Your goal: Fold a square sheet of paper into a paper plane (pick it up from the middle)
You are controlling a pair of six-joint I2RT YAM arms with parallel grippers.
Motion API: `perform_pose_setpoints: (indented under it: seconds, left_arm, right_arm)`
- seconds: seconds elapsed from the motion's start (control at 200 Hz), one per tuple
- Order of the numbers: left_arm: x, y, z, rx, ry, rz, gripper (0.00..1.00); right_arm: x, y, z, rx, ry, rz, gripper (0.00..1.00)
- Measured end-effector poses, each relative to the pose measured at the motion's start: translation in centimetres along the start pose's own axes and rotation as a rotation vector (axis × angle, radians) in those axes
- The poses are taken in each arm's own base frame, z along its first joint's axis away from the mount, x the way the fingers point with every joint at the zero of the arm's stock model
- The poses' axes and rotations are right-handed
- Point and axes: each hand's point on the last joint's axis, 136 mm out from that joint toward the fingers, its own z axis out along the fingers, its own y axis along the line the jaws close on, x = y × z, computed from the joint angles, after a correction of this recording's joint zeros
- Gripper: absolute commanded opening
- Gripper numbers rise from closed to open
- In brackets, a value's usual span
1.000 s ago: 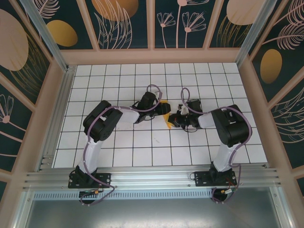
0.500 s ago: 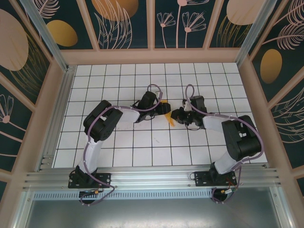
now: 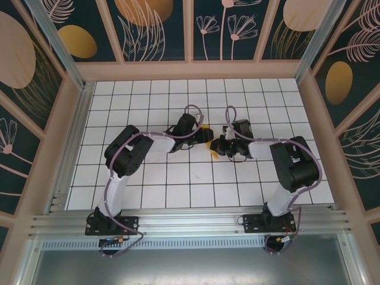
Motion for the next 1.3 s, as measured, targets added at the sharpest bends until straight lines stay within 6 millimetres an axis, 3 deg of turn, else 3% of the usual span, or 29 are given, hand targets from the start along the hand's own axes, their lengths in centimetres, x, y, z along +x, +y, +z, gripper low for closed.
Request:
perform_pose_setpoints:
  seconds: [0.856,1.296]
  left_arm:
    - [0.0,0.1,0.2,-0.015,0.016,0.010,0.42]
    - [0.0,0.1,0.2,-0.021,0.023,0.022,0.42]
  right_arm:
    - [-0.8,-3.3,0.2,0.047,-0.011,0.042,0.03]
    - [-0.8,-2.8,-0.3,0.037,-0.011,0.002,0.02]
